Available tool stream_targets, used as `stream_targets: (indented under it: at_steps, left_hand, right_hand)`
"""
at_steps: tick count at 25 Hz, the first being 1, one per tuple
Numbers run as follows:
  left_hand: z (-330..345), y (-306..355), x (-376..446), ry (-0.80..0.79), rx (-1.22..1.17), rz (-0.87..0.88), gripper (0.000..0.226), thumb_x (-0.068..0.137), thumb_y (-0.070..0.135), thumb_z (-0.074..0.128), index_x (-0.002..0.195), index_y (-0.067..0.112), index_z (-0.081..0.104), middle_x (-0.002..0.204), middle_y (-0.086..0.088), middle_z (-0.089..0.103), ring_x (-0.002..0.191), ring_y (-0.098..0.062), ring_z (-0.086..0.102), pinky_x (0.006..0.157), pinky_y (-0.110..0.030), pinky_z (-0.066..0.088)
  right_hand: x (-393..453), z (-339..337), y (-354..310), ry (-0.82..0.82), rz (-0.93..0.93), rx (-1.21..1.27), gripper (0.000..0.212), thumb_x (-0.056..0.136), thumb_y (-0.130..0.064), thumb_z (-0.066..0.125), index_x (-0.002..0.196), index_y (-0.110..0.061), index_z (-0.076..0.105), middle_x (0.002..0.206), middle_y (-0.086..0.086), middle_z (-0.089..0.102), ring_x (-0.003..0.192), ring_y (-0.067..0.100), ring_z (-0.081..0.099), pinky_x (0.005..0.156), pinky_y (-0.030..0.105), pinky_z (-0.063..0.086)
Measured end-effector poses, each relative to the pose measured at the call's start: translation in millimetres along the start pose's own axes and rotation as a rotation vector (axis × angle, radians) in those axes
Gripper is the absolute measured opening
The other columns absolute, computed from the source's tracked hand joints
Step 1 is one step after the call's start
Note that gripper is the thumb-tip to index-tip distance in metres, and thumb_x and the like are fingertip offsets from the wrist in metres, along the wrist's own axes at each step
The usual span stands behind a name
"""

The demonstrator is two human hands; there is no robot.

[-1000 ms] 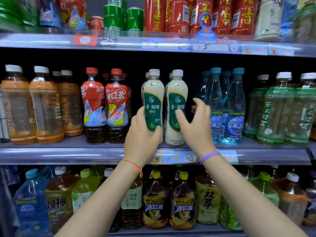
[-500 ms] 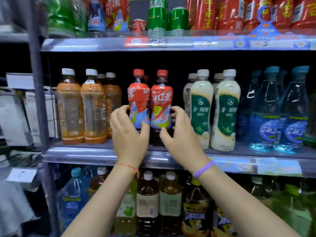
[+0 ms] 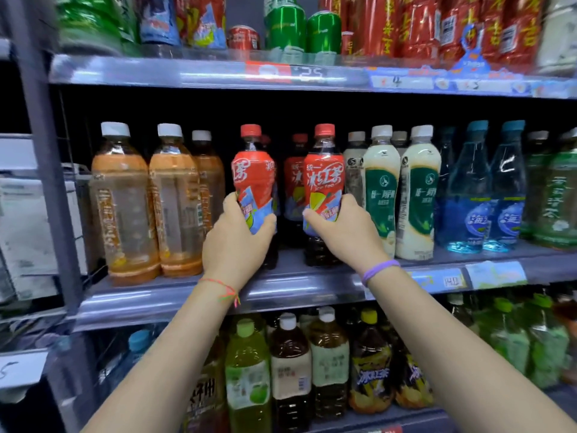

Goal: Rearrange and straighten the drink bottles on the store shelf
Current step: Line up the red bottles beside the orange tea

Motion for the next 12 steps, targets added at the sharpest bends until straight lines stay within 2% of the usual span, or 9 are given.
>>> stream_targets:
  at_steps: [3, 5, 7, 9, 10, 12]
  left_hand:
    - [6.9, 8.8, -6.4, -0.054, -0.007, 0.062, 0.056, 0.090, 0.048, 0.061, 0.135, 0.021, 0.039, 0.108, 0.004, 0.060, 0.094, -0.024, 0.061, 0.075, -0.032, 0.042]
    - [9.8, 13.3, -5.6, -0.074, -0.032, 0.070, 0.057, 0.091, 0.052, 0.059, 0.136, 0.023, 0.039, 0.110, 0.007, 0.057, 0.093, -0.019, 0.058, 0.079, -0.035, 0.047]
    - [12.7, 10.3, 5.9, -0.113, -0.320, -0.071, 0.051, 0.093, 0.058, 0.049, 0.131, 0.024, 0.047, 0.116, 0.007, 0.058, 0.101, -0.015, 0.059, 0.087, -0.037, 0.047]
    - [18.0, 7.7, 21.8, -0.166, -0.791, -0.310, 0.055, 0.094, 0.065, 0.035, 0.120, 0.023, 0.060, 0.115, 0.003, 0.067, 0.102, -0.013, 0.065, 0.090, -0.036, 0.050]
    - [23.4, 6.6, 31.6, -0.201, -0.941, -0.418, 0.058, 0.096, 0.066, 0.031, 0.112, 0.022, 0.065, 0.108, 0.000, 0.071, 0.098, -0.014, 0.068, 0.087, -0.035, 0.052]
    - [34.4, 3.9, 50.6, -0.240, -1.047, -0.523, 0.061, 0.100, 0.061, 0.026, 0.091, 0.019, 0.069, 0.086, -0.004, 0.075, 0.082, -0.017, 0.070, 0.077, -0.032, 0.055]
  right_hand:
    - [-3.5, 5.7, -1.7, -0.056, -0.035, 0.002, 0.051, 0.084, -0.055, 0.068, 0.110, -0.013, 0.054, 0.104, 0.001, 0.066, 0.093, 0.022, 0.063, 0.082, 0.038, 0.051]
    - [-1.0, 7.8, -2.0, -0.076, -0.051, 0.063, 0.051, 0.086, -0.059, 0.062, 0.110, -0.015, 0.056, 0.104, -0.002, 0.067, 0.094, 0.018, 0.064, 0.082, 0.036, 0.050]
    - [4.8, 5.6, -2.2, -0.096, -0.015, 0.250, 0.057, 0.090, -0.070, 0.043, 0.111, -0.019, 0.060, 0.103, -0.006, 0.069, 0.096, 0.013, 0.066, 0.080, 0.032, 0.049]
    - [12.6, 8.1, -0.8, -0.147, 0.089, 0.525, 0.067, 0.095, -0.071, 0.024, 0.117, -0.023, 0.065, 0.106, -0.005, 0.071, 0.097, 0.007, 0.067, 0.078, 0.023, 0.049]
    - [16.9, 12.9, 0.3, -0.166, 0.155, 0.648, 0.068, 0.097, -0.069, 0.022, 0.121, -0.023, 0.065, 0.111, -0.003, 0.071, 0.097, 0.006, 0.066, 0.078, 0.022, 0.049]
    - [26.9, 24.7, 1.3, -0.192, 0.264, 0.803, 0.066, 0.098, -0.066, 0.025, 0.125, -0.019, 0.064, 0.117, 0.003, 0.070, 0.102, 0.013, 0.067, 0.088, 0.028, 0.052]
Point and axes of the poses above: each hand's wrist, its own x-axis towards the middle knuckle, its own z-axis out of the palm, y = z × x, the point moved 4 cm from there along x, towards the middle knuckle
